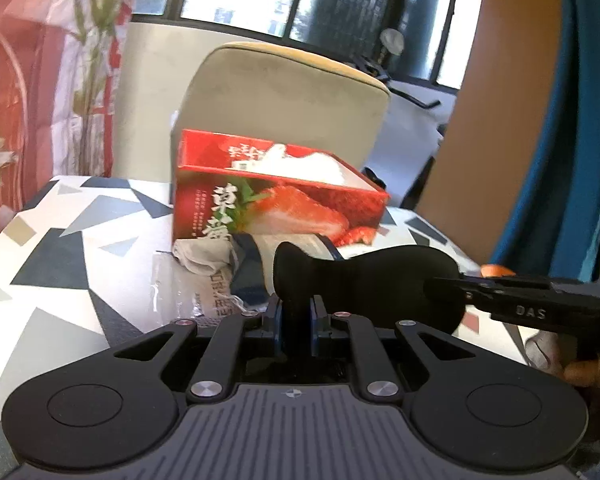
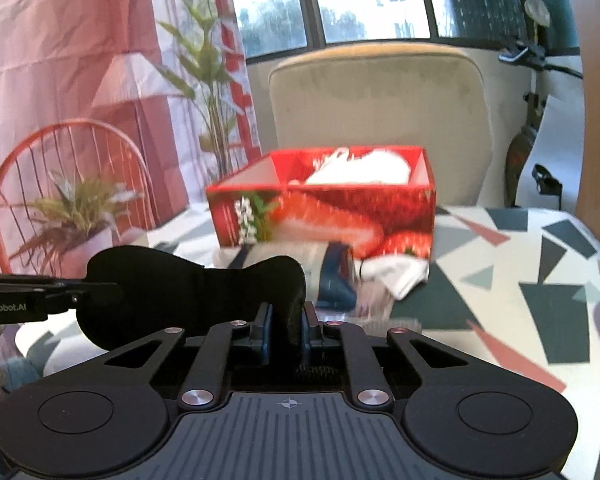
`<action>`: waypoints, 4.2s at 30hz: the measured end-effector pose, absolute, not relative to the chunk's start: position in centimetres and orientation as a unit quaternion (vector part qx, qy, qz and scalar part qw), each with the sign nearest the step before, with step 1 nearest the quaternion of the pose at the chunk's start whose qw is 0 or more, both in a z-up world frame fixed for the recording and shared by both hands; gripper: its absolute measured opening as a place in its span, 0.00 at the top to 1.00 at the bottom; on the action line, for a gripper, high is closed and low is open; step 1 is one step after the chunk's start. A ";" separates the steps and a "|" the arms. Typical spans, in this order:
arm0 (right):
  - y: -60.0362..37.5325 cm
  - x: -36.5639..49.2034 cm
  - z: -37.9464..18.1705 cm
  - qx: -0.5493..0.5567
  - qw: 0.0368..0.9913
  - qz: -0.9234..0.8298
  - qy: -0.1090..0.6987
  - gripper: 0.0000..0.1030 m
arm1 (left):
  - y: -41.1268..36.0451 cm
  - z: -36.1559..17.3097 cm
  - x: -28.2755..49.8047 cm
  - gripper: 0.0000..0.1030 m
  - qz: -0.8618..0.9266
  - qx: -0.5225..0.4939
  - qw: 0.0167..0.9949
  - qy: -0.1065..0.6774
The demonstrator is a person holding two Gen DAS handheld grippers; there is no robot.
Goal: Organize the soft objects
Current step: 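Lift the black eye mask with both grippers toward the red box, then lower the held eye mask with both grippers into the red box, then open both grippers to release the eye mask inside the box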
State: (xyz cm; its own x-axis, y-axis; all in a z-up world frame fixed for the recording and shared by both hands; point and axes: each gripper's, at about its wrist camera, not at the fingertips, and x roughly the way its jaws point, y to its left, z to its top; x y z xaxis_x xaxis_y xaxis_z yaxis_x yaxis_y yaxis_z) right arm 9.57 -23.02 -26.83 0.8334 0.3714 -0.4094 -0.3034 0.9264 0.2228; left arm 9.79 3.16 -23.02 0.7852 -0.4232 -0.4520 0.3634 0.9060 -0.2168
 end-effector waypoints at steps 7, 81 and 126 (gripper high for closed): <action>-23.3 10.2 -25.9 0.081 0.957 0.176 0.216 0.88 | 3.7 -22.2 10.3 0.86 -0.201 -0.072 0.947 0.242; -24.3 44.7 -23.8 0.040 0.902 0.146 0.404 0.91 | -5.0 -20.5 41.5 0.86 -0.181 0.056 0.888 0.419; -24.7 37.3 -20.0 0.020 0.946 0.117 0.302 0.06 | 0.2 -14.7 32.7 0.07 -0.157 0.040 0.940 0.300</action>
